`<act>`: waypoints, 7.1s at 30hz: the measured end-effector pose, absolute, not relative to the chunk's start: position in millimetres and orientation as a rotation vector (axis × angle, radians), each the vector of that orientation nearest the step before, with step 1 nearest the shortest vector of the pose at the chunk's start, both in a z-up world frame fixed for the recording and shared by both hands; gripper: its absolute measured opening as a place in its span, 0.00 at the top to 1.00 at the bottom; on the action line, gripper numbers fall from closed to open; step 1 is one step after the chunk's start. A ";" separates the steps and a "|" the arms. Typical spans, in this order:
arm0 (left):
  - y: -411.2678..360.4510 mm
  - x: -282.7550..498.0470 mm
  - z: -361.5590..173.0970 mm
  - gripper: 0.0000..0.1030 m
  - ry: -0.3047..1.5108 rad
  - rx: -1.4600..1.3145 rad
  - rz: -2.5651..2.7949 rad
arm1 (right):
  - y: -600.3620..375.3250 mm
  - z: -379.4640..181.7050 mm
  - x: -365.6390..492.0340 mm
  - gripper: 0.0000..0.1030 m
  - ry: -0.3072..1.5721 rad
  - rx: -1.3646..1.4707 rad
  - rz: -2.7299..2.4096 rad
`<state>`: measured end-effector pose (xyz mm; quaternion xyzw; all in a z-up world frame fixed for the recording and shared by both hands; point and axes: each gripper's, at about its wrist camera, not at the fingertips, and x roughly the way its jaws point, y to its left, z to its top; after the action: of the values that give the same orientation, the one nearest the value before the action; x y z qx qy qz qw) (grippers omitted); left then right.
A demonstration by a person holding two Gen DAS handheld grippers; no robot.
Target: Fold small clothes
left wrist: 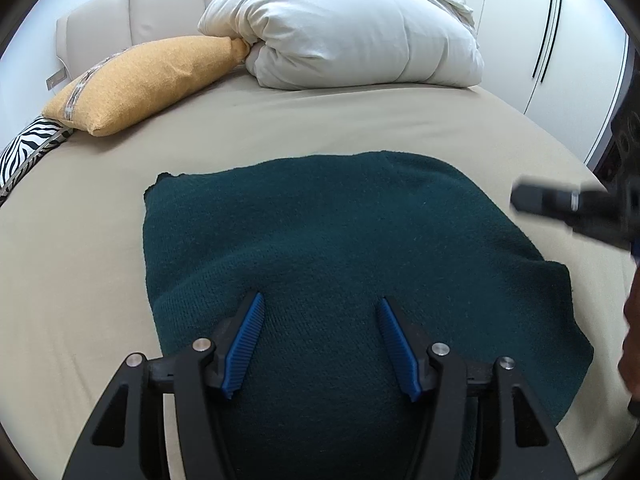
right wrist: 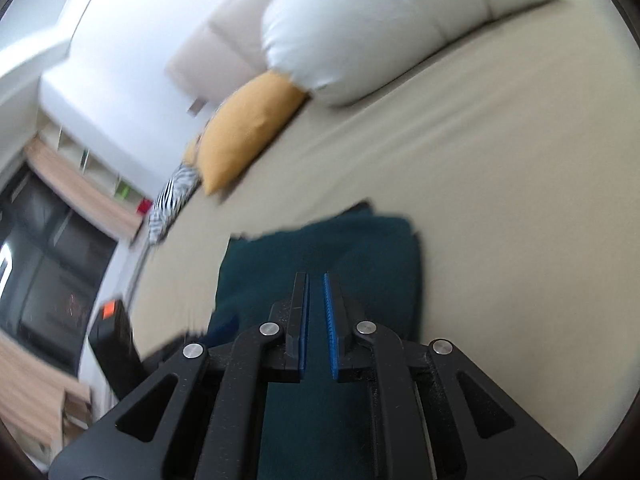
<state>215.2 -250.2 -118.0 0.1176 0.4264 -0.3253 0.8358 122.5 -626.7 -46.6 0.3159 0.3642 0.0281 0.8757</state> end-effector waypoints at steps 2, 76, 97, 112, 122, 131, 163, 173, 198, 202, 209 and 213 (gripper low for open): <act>-249.5 214.2 -118.3 0.40 0.899 0.250 -0.689 | -610.1 -63.2 122.3 0.91 0.845 0.619 0.082; 64.4 57.7 -54.1 0.63 1.012 -0.024 -0.493 | -300.5 -5.8 5.3 0.81 0.844 0.086 0.189; 82.0 73.9 -122.8 0.46 1.076 -0.127 -0.492 | -356.6 -123.3 40.2 0.74 0.997 0.477 0.265; 64.4 37.2 -49.5 0.43 0.875 -0.091 -0.444 | -380.2 -54.7 48.5 0.58 0.870 0.618 0.298; 29.3 68.5 -100.2 0.44 0.968 -0.013 -0.455 | -377.5 -112.0 124.6 0.98 0.999 0.679 0.200; 51.8 29.0 -71.6 0.33 0.883 -0.094 -0.426 | -397.2 -57.3 67.1 0.86 0.853 0.579 0.036; 81.7 -68.2 -7.6 0.00 0.798 0.018 -0.128 | -270.7 68.8 -126.6 0.00 0.721 0.170 -0.048; 85.9 -63.0 -38.1 0.00 0.854 0.029 -0.121 | -257.1 -14.0 -106.0 0.00 0.842 0.149 -0.057; 86.7 -62.5 -51.1 0.00 0.875 0.046 -0.124 | -247.8 -23.0 -100.8 0.00 0.882 0.117 -0.022; 86.8 -62.4 -51.6 0.00 0.874 0.045 -0.126 | -246.6 -25.7 -99.4 0.00 0.884 0.120 -0.020; 86.1 -63.0 -51.6 0.00 0.874 0.045 -0.125 | -246.8 -26.6 -98.5 0.00 0.884 0.124 -0.019; 85.8 -62.6 -52.4 0.00 0.874 0.043 -0.124 | -246.3 -27.8 -98.2 0.00 0.885 0.126 -0.018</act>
<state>-62.6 85.8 -52.4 0.0208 0.4231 -0.0602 0.9038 -98.2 -246.3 -27.8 0.0609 0.4279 -0.0087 0.9017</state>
